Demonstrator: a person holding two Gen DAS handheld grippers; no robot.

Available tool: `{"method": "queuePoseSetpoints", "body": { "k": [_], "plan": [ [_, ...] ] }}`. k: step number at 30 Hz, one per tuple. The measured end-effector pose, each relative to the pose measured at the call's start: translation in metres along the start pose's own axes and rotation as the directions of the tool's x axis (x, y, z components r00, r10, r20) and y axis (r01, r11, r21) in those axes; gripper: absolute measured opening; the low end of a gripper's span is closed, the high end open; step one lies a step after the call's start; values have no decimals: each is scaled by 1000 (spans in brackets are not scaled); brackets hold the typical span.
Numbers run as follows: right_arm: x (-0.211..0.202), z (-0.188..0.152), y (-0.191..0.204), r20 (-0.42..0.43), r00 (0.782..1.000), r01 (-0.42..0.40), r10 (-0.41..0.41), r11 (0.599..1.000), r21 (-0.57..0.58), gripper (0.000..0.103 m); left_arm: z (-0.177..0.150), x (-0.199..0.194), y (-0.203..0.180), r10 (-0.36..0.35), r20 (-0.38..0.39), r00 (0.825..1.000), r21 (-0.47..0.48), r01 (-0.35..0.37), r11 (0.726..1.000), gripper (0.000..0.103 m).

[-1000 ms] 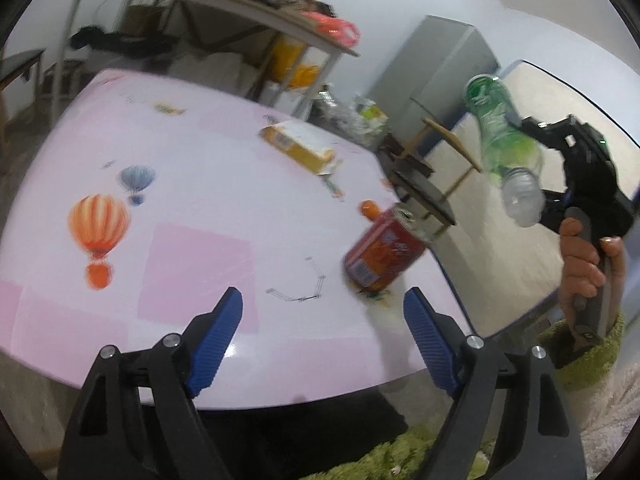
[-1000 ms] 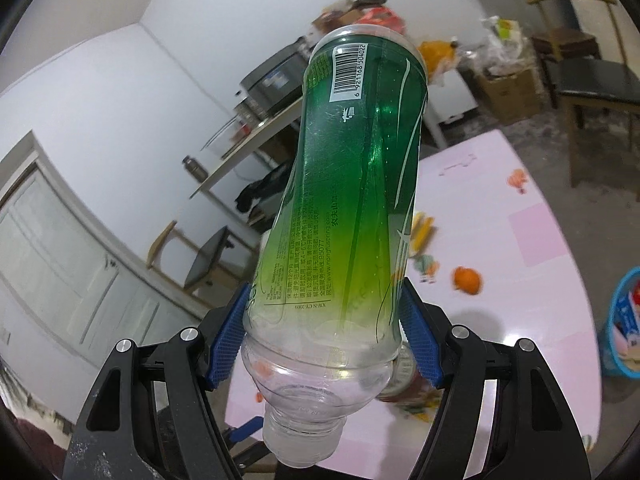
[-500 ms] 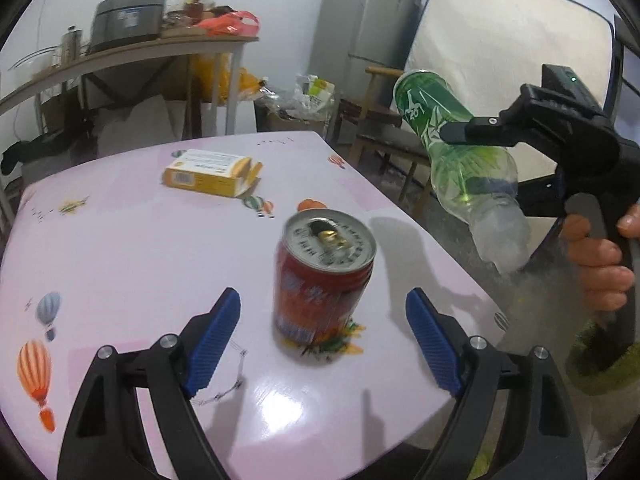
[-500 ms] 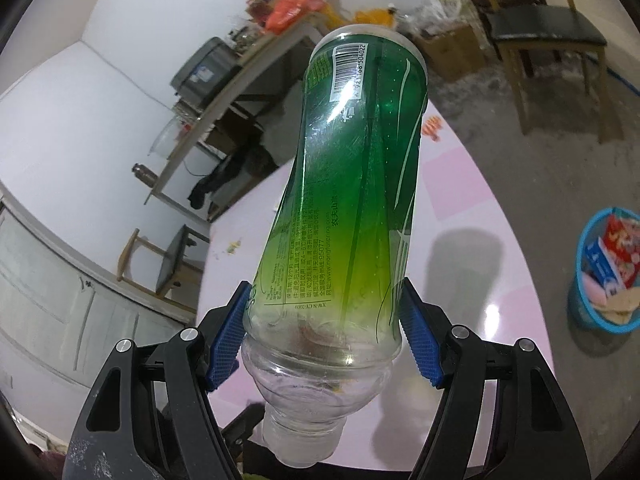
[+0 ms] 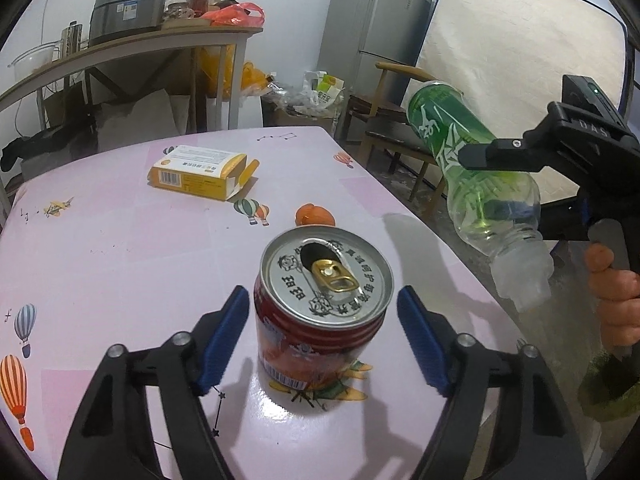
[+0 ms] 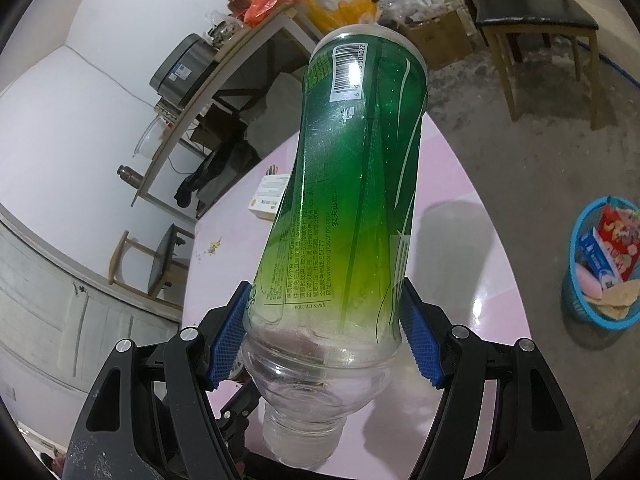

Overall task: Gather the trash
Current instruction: 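Grasp the red can with the left tool while the right tool holds the bottle, then carry the green bottle with the right tool toward the blue wastebasket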

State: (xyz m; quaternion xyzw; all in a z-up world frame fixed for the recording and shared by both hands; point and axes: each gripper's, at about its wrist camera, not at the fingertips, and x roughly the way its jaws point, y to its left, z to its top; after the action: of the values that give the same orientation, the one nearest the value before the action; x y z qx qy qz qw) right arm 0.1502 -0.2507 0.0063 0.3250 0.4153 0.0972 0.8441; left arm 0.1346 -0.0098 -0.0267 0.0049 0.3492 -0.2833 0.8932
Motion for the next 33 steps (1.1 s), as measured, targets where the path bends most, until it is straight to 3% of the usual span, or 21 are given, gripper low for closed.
{"method": "queuePoseSetpoints", "body": {
  "k": [18,33],
  "plan": [
    [0,3,-9,-13,1000,-1,0,1000,-2,67,-2,-9,-3,3,33,999,-17,-2,1000,65],
    [-27,0,-36,33,998,-61,61,998,6,67,13,-36,-17,27,86,996,-28,-25,999,65]
  ]
}}
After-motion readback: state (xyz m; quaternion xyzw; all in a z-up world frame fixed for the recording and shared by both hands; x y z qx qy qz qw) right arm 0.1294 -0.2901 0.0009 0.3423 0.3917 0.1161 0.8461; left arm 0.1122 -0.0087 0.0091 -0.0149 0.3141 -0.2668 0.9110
